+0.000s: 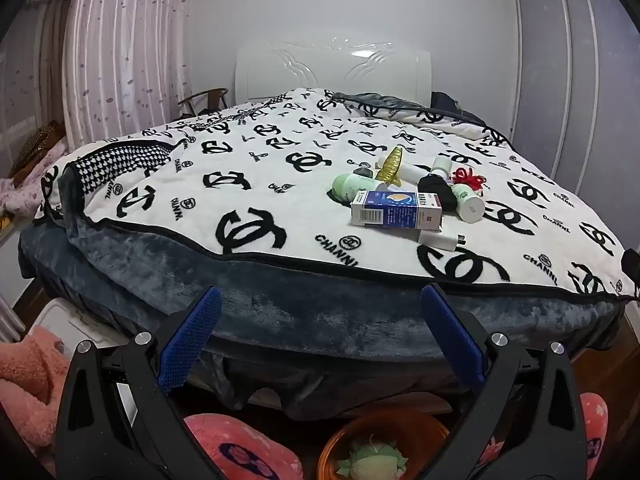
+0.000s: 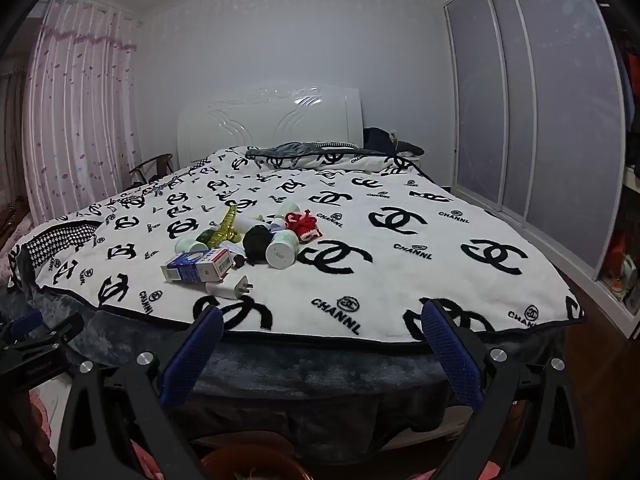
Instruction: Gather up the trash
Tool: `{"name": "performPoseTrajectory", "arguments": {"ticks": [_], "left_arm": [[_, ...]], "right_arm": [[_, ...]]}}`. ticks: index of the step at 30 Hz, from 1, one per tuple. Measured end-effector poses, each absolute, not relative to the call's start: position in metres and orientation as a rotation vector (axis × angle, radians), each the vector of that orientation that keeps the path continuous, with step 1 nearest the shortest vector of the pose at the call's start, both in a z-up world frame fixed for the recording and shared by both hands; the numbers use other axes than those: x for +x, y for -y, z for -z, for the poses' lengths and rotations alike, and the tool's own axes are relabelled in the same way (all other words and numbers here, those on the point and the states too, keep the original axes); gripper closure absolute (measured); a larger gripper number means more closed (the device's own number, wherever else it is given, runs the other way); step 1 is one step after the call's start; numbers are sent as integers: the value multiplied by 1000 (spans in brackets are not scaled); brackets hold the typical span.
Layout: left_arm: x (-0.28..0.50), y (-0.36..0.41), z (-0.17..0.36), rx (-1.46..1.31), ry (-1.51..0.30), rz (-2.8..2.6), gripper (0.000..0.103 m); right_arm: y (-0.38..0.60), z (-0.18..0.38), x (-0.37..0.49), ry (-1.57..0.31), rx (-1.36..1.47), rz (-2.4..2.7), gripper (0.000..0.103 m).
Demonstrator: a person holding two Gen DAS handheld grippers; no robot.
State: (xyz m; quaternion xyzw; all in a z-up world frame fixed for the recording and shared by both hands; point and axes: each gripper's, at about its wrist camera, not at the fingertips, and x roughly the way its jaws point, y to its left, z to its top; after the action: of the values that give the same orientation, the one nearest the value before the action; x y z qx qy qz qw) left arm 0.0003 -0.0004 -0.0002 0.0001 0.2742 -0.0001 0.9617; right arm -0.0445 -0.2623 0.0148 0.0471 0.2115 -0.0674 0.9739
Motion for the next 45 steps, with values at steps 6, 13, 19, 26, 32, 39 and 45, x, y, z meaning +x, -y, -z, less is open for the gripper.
{"name": "performPoseTrajectory", "arguments": {"ticks": [6,13,19,26,32,39,45], "left_arm": [[0,1,0,-6,-557,11,6],[0,1,0,-5,-557,3,6],[0,0,0,-12,-559,4,6],[-2,1,-1,-9,-556,5,6],[-3,-2,4,-17,-564,7,6],[-9,-2,6,-13,-564,3,6],[-5,1,4,-16,-568,11,6]], "right_arm": [[263,-15,-44,-430,96,135,5],[263,-15,-47,-424,93,137,5],[263,-14,-47,-425,90,140,5],[263,-15,-48,-428,93,137,5],[262,-15,-47,-428,92,139,5],[264,-14,-48,-431,98,137,5],[263,-13,-47,-431,97,139,5]]}}
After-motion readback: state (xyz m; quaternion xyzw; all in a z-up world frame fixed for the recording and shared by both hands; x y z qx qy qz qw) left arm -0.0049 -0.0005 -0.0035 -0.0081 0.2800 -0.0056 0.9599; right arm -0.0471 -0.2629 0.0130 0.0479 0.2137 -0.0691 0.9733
